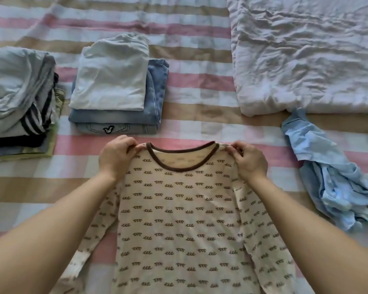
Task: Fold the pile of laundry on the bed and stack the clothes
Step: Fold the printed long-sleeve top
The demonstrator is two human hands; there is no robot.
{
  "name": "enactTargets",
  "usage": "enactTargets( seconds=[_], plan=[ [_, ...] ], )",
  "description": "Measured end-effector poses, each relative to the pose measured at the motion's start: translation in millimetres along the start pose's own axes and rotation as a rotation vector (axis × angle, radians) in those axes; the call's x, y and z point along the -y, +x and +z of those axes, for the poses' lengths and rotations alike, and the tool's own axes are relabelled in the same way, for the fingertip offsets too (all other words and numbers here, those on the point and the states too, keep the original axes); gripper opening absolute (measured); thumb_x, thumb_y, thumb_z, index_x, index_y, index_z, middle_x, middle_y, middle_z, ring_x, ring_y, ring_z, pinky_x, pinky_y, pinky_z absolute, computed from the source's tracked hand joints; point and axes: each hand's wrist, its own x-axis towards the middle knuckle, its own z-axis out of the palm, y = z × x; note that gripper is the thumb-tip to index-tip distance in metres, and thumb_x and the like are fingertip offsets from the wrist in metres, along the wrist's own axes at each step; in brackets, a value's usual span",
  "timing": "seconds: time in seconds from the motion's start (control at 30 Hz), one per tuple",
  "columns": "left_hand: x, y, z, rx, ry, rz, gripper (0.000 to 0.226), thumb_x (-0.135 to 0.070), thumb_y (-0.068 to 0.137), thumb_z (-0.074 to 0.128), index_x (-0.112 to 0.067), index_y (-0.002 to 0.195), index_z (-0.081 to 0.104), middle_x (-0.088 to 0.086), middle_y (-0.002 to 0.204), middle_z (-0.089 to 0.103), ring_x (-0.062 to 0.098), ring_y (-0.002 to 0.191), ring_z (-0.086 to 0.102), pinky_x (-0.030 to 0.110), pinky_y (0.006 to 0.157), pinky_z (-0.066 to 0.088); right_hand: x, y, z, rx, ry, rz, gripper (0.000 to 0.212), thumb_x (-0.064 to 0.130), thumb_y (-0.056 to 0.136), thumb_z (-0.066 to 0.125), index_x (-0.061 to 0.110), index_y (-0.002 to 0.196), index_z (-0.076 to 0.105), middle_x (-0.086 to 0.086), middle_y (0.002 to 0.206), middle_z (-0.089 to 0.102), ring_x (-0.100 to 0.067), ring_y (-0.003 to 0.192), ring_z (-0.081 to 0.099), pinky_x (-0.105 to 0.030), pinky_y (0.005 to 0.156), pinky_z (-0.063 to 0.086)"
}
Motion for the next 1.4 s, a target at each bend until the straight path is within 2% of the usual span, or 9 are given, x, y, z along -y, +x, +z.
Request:
enactTargets(
  seconds=[0.23,0.47,0.67,0.77,0.97,1.03,1.13,1.23,1.4],
  plan=[
    [21,-5,36,0.025,0.096,-0.101,0.03,-0.041,0.085,0.061,-0.012,0.085,0.068,0.008,0.088,0.062,0.029,0.083,0.056,0.033,0.062,0.041,-17,6,31,-0.061,-0.12,0.013,0.026,0.042,0.087,0.058,0.017,0.086,0.063,-0.002,0.093,0.064,-0.023,0.09,0.054,-0.029,0.06,0.033],
    [-43,-33,32,-0.148,-0.082,0.035,0.011,-0.008,0.086,0.061,-0.002,0.095,0.064,0.012,0.094,0.061,0.03,0.091,0.053,0.036,0.078,0.043,-21,-19,-5,-0.076,0.024,0.027,0.023,0.03,0.091,0.055,0.013,0.105,0.061,-0.006,0.104,0.06,-0.025,0.101,0.05,-0.031,0.078,0.038],
    [-148,-104,59,0.083,-0.399,0.142,0.007,0.0,0.086,0.059,-0.003,0.091,0.063,-0.002,0.084,0.058,0.012,0.071,0.055,0.016,0.067,0.048,-66,-107,-57,-0.116,0.186,0.214,0.012,0.01,0.088,0.057,0.01,0.099,0.063,-0.005,0.096,0.063,-0.018,0.089,0.057,-0.027,0.077,0.047],
    [-184,-129,79,0.18,-0.449,0.129,0.007,-0.001,0.087,0.059,-0.004,0.09,0.064,0.0,0.084,0.06,0.014,0.074,0.057,0.023,0.069,0.05,-94,-151,-67,-0.121,0.206,0.328,0.013,0.007,0.087,0.058,0.008,0.099,0.064,-0.006,0.094,0.063,-0.017,0.087,0.057,-0.019,0.07,0.041],
    [-225,-148,113,0.212,-0.27,0.393,0.006,0.003,0.078,0.068,0.001,0.083,0.069,0.01,0.079,0.066,0.024,0.072,0.061,0.035,0.06,0.053,-138,-211,-71,-0.145,0.175,0.455,0.012,0.009,0.086,0.061,0.011,0.097,0.066,-0.003,0.094,0.063,-0.022,0.091,0.056,-0.035,0.079,0.048],
    [-236,-147,127,0.243,-0.193,0.498,0.009,0.006,0.074,0.07,-0.001,0.08,0.071,0.01,0.079,0.067,0.029,0.075,0.062,0.036,0.059,0.054,-147,-228,-66,-0.107,0.133,0.453,0.013,0.013,0.087,0.061,0.013,0.099,0.066,-0.001,0.096,0.062,-0.018,0.093,0.051,-0.028,0.078,0.042],
    [-246,-142,149,0.404,0.007,0.572,0.025,0.003,0.077,0.067,-0.013,0.095,0.073,0.007,0.1,0.066,0.031,0.097,0.057,0.043,0.076,0.051,-149,-241,-55,-0.028,0.091,0.442,0.021,0.021,0.091,0.056,0.018,0.11,0.063,0.004,0.105,0.059,-0.007,0.094,0.041,-0.019,0.076,0.031],
    [-247,-140,165,0.623,0.161,0.584,0.027,-0.017,0.086,0.061,-0.029,0.109,0.065,-0.002,0.126,0.049,0.023,0.12,0.036,0.038,0.097,0.028,-145,-238,-50,0.0,0.091,0.415,0.026,0.029,0.092,0.053,0.024,0.116,0.06,0.008,0.107,0.056,-0.007,0.094,0.037,-0.02,0.075,0.029],
    [-249,-135,164,0.732,0.24,0.566,0.014,-0.035,0.082,0.064,-0.026,0.092,0.062,-0.007,0.12,0.043,0.017,0.119,0.029,0.033,0.097,0.018,-135,-218,-49,0.093,0.12,0.366,0.041,0.041,0.087,0.056,0.032,0.126,0.05,0.007,0.109,0.05,-0.013,0.103,0.037,-0.027,0.087,0.034]
  ],
)
